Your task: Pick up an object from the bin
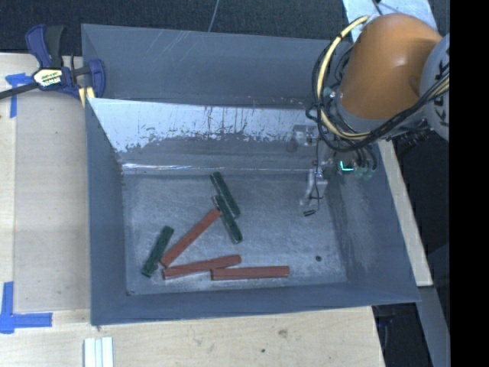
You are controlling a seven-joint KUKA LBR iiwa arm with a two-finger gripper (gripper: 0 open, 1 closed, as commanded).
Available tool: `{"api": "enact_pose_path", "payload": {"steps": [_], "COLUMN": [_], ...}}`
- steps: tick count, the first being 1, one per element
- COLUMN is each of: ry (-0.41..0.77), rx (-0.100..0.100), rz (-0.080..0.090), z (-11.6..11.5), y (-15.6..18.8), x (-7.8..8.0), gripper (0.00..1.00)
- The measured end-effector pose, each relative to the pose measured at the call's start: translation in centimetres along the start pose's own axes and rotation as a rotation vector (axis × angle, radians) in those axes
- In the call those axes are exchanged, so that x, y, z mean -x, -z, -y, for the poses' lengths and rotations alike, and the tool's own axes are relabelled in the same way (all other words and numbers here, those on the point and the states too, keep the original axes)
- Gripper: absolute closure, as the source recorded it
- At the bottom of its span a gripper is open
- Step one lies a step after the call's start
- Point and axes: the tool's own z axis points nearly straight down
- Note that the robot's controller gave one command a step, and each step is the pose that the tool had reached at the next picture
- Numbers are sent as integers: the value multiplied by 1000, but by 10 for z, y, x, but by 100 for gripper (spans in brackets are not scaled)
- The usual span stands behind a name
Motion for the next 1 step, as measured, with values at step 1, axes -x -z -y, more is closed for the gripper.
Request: {"api": "enact_pose_path", "payload": {"steps": [1], "ry": [0], "rx": [0], "rz": [0], "z": [0], "y": [0], "x": [0], "gripper": [0]}}
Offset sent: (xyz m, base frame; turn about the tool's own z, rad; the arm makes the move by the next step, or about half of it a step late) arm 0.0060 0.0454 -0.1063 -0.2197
